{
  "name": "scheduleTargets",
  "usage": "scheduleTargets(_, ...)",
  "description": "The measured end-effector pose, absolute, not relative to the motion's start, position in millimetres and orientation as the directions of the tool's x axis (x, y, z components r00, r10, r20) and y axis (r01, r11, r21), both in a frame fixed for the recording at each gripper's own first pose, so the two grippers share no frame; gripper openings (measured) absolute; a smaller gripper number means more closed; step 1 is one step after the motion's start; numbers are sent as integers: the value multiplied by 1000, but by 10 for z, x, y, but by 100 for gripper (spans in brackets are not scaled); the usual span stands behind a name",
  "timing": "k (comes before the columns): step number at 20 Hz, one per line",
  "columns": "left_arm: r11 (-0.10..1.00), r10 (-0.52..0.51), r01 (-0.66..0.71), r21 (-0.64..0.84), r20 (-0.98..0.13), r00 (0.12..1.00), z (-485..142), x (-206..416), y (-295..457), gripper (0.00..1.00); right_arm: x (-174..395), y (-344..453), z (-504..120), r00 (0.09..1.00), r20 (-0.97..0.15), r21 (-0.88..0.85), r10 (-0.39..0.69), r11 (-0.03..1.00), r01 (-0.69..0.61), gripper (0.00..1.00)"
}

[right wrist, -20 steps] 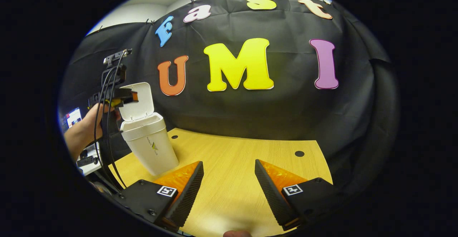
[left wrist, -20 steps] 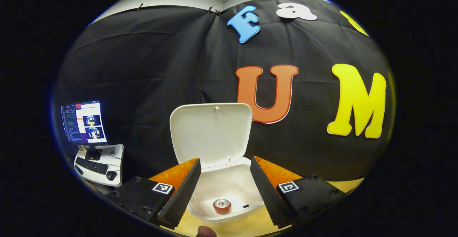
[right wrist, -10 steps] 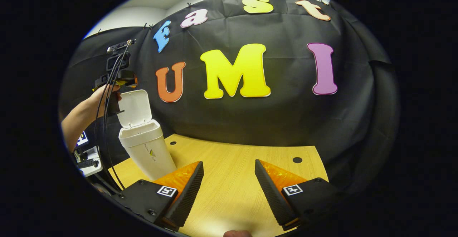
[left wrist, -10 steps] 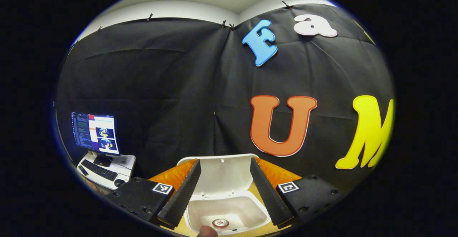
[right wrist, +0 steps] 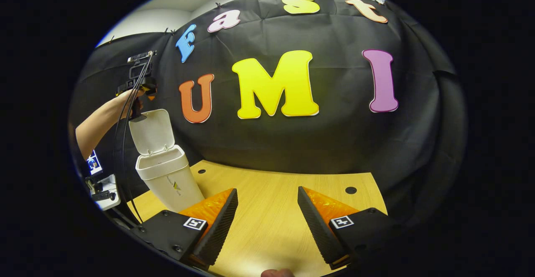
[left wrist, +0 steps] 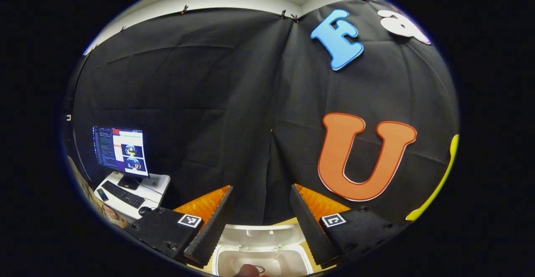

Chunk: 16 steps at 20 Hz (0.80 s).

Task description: Press the lid of the desktop garbage bin to open it, pick up the crumpled paper on the desktop and throw it into the bin, then pick up the pop can on the desktop and drop it into the bin, and finally close the garbage bin lid.

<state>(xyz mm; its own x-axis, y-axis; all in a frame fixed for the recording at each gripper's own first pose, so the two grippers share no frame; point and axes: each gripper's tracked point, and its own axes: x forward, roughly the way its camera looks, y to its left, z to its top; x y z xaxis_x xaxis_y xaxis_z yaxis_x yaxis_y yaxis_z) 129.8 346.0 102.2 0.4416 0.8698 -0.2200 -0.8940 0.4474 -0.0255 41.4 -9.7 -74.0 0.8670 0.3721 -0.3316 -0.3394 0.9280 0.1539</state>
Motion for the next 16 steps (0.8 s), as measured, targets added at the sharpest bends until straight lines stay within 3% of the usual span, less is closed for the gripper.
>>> scheduleTargets(7, 401, 831, -916, -1, -420, 364, 478, 1270, 3611, 88, 448, -25, -826, 863, -354, 168, 360, 932, -320, 92)
scheduleTargets(16, 422, 805, -906, -30, -447, 389, 368, 1082, 3106, 88, 335, -49, -863, 852, -336, 202, 402, 914, -351, 92)
